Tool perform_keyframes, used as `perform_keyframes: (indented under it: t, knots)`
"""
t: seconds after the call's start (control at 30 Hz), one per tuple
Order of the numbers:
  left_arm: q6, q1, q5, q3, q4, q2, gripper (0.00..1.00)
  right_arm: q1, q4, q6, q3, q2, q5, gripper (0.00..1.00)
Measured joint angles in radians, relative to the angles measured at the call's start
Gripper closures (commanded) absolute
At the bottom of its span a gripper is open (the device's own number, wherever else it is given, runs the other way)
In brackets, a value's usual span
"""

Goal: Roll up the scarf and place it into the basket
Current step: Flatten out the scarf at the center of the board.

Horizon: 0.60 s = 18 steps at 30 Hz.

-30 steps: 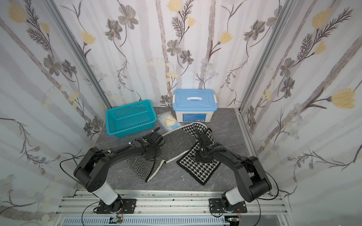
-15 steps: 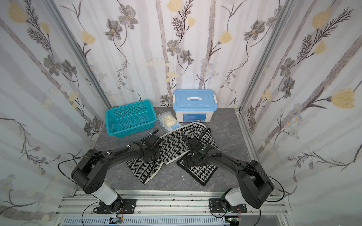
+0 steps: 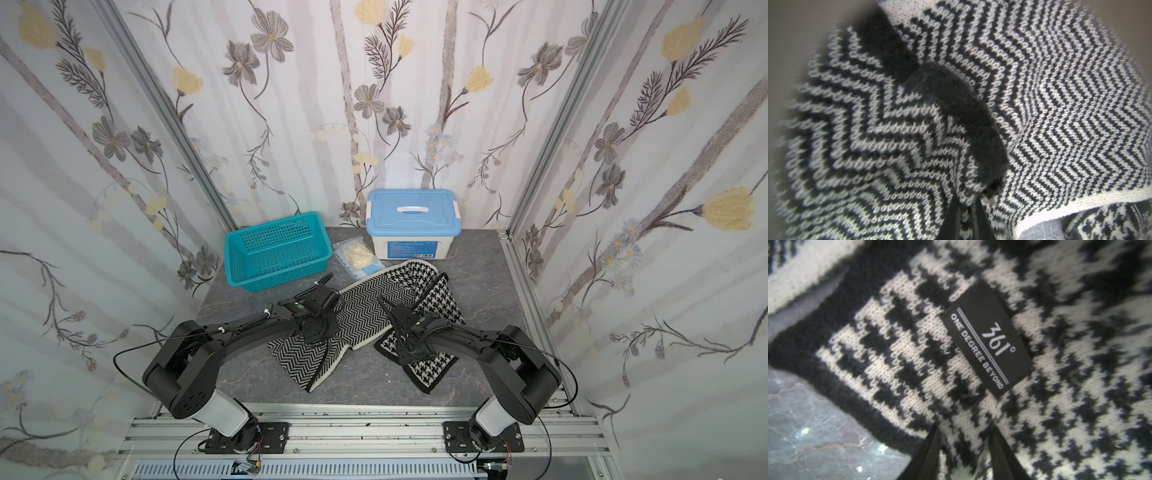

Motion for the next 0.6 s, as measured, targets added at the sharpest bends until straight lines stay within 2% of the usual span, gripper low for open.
perform_keyframes:
  t: [0.03,0.17,0.27,0.37,0.47,0.6]
  knots:
    - [0.003,0.006,0.002,0.000,-0.003,-0.003,0.88,0.000,0.007,0.008,0.000,-0.001,-0.003,1.00]
    - [0.032,0.038,0.013,0.009,-0.017,-0.008,0.88,-0.016,-0.004,0.031,0.002,-0.032,-0.027,1.00]
    - [0.067,0.066,0.027,0.040,-0.032,-0.004,0.90,-0.066,-0.077,0.043,0.021,-0.127,-0.028,1.00]
    - [0.135,0.082,0.037,0.115,-0.037,0.045,0.91,-0.163,-0.161,0.056,0.093,-0.317,0.006,1.00]
    - [0.188,0.083,0.084,0.203,-0.026,0.137,0.91,-0.311,-0.245,0.058,0.185,-0.480,0.060,1.00]
    - [0.222,0.072,0.163,0.349,-0.002,0.285,0.93,-0.472,-0.373,0.031,0.320,-0.566,0.134,1.00]
